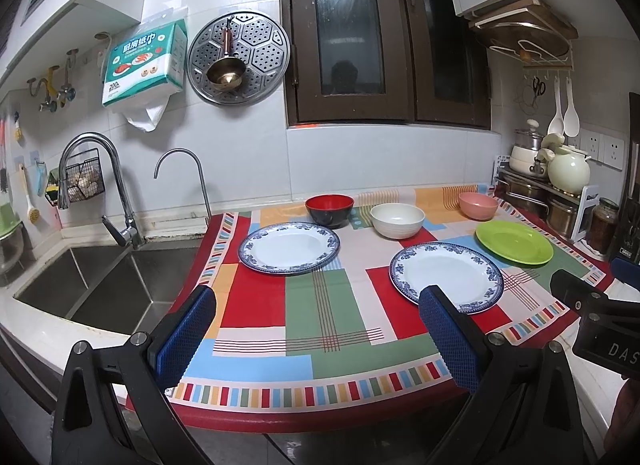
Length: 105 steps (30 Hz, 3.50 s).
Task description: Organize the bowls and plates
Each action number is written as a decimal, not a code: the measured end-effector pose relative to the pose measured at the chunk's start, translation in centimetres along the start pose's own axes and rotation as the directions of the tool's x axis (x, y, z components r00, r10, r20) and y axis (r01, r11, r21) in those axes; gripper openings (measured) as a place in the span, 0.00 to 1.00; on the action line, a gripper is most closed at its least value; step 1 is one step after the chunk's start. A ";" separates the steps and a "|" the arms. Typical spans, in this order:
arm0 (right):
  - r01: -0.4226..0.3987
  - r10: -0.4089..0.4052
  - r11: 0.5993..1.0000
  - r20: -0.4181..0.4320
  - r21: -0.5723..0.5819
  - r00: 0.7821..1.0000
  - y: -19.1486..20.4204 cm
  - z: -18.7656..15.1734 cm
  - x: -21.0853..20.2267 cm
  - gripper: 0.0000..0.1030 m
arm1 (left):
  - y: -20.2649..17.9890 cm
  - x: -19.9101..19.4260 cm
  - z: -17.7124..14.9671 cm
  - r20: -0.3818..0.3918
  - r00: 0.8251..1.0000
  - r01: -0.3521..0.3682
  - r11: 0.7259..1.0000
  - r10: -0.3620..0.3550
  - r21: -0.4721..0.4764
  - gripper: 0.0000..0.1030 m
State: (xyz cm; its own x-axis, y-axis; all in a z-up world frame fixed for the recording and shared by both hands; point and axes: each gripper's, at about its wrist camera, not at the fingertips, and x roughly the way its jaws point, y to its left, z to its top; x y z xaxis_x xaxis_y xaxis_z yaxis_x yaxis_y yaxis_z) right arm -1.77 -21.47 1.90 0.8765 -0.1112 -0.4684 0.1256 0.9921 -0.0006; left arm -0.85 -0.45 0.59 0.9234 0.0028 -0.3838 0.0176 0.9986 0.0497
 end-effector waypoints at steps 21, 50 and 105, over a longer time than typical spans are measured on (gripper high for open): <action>0.005 -0.005 1.000 0.000 -0.011 1.000 1.3 -0.2 -0.5 0.99 | 1.4 0.3 -0.2 0.002 1.000 0.008 1.000 -0.008 0.002 1.00; 0.104 -0.101 0.993 -0.054 0.063 0.993 0.5 2.6 6.5 0.99 | -2.1 10.3 3.2 -0.109 0.987 0.132 0.982 -0.117 0.137 0.99; 0.014 0.017 0.998 -0.520 0.057 0.854 -8.5 3.0 33.3 0.47 | -13.9 34.5 0.2 -0.582 0.803 0.204 0.977 -0.129 0.064 0.43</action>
State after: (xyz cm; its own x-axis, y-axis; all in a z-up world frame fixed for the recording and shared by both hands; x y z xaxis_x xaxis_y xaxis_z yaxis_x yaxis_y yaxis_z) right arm 27.79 -33.74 -11.07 0.5091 -0.0473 -0.8594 0.1641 0.9855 0.0429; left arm 30.81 -14.27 -13.18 0.5164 -0.0964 -0.8509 0.2304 0.9727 0.0296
